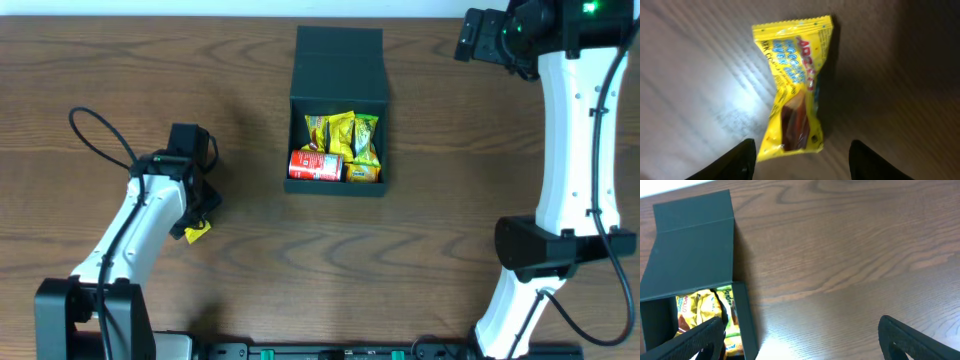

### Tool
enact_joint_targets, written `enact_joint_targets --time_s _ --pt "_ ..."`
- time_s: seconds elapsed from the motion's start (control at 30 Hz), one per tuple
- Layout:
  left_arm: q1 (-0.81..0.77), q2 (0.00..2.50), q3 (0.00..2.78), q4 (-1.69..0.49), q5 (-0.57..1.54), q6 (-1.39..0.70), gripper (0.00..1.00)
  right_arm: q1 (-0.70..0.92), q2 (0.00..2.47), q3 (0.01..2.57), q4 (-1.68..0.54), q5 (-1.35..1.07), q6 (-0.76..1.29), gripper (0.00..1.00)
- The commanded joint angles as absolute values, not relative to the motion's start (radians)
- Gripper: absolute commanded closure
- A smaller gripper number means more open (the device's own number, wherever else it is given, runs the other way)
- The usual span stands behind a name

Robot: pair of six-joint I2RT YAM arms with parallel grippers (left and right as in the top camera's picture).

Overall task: Pack container
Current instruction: 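Withdraw the left gripper and grasp the last yellow Apollo packet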

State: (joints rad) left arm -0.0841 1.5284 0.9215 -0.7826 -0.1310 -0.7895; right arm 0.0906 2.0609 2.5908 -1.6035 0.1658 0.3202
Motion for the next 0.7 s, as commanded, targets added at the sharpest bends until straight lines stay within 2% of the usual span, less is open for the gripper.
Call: enact_joint_targets --time_s 0.0,0.37,0.47,0.57,0.67 --pt "-0.076 1.547 0.882 -0.743 -0.136 -0.801 0.39 0.085 2.059 2.593 -1.607 0.179 0.305 0.02" --pt "-0.07 1.653 0.876 -0.699 -0.133 -0.79 0.4 0.085 2.059 2.593 -1.61 0.179 0.305 0.02" --pt "-0.059 1.678 0.877 -0.699 -0.103 -0.789 0.48 0.085 2.059 2.593 -1.613 0.179 0.305 0.02" --pt "-0.048 1.675 0.884 -0.701 -0.102 -0.778 0.49 0.085 2.059 2.593 -1.613 0.175 0.306 0.02" --pt "-0.041 1.672 0.904 -0.71 -0.09 -0.753 0.56 0.085 2.059 2.593 -1.613 0.175 0.306 0.02"
